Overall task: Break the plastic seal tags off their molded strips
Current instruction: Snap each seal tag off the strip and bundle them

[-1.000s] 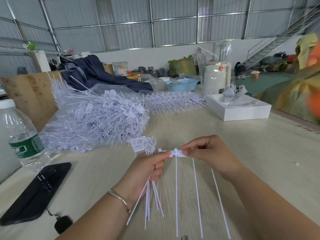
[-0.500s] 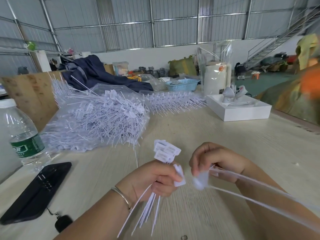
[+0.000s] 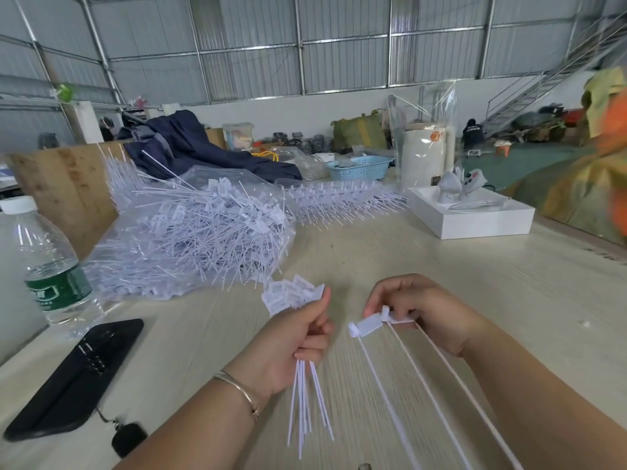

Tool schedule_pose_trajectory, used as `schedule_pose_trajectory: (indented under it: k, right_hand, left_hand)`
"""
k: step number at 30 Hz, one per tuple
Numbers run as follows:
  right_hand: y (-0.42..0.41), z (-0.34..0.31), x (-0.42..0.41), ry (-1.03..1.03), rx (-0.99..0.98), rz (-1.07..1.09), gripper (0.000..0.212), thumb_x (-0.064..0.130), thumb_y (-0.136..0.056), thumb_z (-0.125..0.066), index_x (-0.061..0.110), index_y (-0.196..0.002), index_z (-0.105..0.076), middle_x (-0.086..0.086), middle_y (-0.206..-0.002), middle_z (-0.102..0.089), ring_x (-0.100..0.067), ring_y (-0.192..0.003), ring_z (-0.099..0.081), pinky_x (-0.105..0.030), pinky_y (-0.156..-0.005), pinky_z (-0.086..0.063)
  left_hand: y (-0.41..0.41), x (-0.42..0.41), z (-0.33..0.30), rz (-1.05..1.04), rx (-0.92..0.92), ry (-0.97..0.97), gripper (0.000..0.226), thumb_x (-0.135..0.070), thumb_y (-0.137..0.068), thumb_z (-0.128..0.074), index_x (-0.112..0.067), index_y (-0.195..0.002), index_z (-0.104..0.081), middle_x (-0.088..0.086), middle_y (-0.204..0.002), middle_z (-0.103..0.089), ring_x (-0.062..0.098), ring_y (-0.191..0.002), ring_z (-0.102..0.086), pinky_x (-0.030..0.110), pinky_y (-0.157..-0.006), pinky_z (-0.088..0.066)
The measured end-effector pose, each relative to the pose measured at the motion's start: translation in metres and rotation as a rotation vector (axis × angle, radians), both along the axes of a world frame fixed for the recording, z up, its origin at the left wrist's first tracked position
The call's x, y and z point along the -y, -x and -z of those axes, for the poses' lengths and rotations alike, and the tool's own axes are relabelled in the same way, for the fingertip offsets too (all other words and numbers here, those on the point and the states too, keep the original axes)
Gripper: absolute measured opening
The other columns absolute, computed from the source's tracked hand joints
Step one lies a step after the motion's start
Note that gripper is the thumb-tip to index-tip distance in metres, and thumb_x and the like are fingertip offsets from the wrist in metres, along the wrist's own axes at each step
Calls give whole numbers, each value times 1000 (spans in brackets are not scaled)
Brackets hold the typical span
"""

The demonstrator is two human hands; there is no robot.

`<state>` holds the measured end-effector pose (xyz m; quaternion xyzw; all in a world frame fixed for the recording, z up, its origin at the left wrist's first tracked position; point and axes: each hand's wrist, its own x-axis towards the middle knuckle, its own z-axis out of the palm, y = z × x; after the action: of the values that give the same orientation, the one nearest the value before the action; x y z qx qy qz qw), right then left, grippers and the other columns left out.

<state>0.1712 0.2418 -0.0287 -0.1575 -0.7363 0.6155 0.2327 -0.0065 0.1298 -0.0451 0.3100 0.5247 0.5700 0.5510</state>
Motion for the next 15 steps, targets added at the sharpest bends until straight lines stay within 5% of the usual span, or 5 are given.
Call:
schedule_pose_trajectory:
  k: [3,8,12,15]
  right_hand:
    - [3,2,2,-23,6,47,23,5,-60,-54,5,-76,-70,2,-56,-55,-7,-49,-38,-20,-47,-24]
    - [-2,0,-3,-3,-65,113,14,6,-60,-63,7,-72,-71,-2,-60,-59,-5,-43,-36,-15,-41,-27]
    - [-2,2,-5,17,-81,64,19,1,-57,-79,12,-71,-73,-5,-71,-69,-10,-63,-61,-17,-61,-46]
    - [-1,4,-6,48,-113,112,16,17,-60,-79,14,-75,-74,-8,-78,-72,-14,-73,-65,-19,-69,-49]
  left_hand:
    - [-5,2,0,74,-96,-20,38,-52,-69,-74,-17,-74,-59,-3,-65,-49,4,-41,-24,14,-33,-18]
    - [-6,5,-1,98,-216,-18,13,-25,-75,-80,-24,-67,-71,-10,-55,-30,5,-43,-18,15,-37,-13]
    - [-5,5,-3,36,-121,-69,20,-24,-70,-79,-15,-80,-65,-10,-51,-29,3,-40,-20,14,-35,-15]
    - [-4,4,-5,56,-32,-121,16,-21,-72,-74,-20,-58,-66,-10,-49,-27,2,-38,-20,14,-36,-14]
